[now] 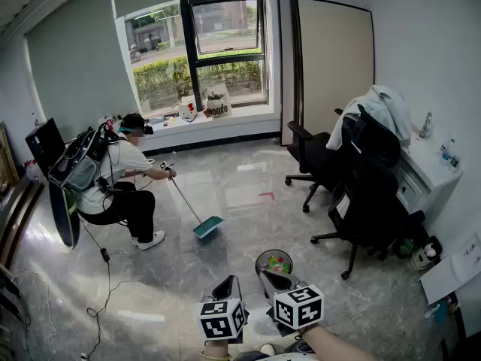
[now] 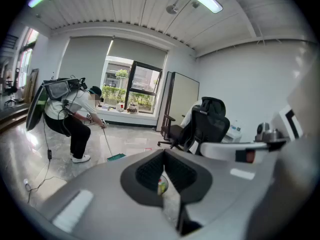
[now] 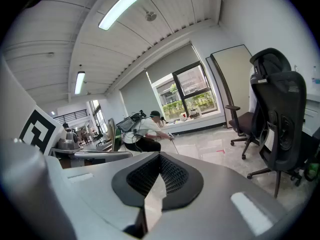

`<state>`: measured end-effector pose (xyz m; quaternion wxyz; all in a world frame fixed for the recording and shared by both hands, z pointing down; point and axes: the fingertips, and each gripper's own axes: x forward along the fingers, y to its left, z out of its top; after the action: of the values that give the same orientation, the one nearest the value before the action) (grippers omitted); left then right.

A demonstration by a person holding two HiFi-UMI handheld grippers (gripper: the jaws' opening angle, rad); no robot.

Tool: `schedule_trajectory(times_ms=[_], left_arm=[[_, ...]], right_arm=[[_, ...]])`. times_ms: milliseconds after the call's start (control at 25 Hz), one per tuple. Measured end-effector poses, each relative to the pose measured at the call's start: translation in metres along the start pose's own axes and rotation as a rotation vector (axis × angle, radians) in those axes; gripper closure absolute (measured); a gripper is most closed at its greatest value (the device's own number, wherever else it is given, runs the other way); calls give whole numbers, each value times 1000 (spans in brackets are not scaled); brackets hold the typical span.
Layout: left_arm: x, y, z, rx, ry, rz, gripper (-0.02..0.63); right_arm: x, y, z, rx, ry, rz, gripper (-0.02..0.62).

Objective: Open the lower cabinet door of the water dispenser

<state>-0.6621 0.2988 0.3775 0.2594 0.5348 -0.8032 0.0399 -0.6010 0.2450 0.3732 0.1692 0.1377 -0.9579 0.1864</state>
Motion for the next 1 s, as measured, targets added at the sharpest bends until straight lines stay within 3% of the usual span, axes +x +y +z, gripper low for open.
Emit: schedule_trajectory(times_ms=[240,520,720,1000], left_arm=[[22,-37,6,43,5,-37,599],[60,-115,-2,105,57,-116,598],[91,-199,0,107,67,-177,598],[133,-352,-15,152,90,-275,598]], right_arm=[[-19,-43,1,37,-9,-44,597],[-60,-119,-2,105,-24,-128,597],[-114,-189,9,105,-37,-195,597],[-218,-304,12,112,-56,-294,597]])
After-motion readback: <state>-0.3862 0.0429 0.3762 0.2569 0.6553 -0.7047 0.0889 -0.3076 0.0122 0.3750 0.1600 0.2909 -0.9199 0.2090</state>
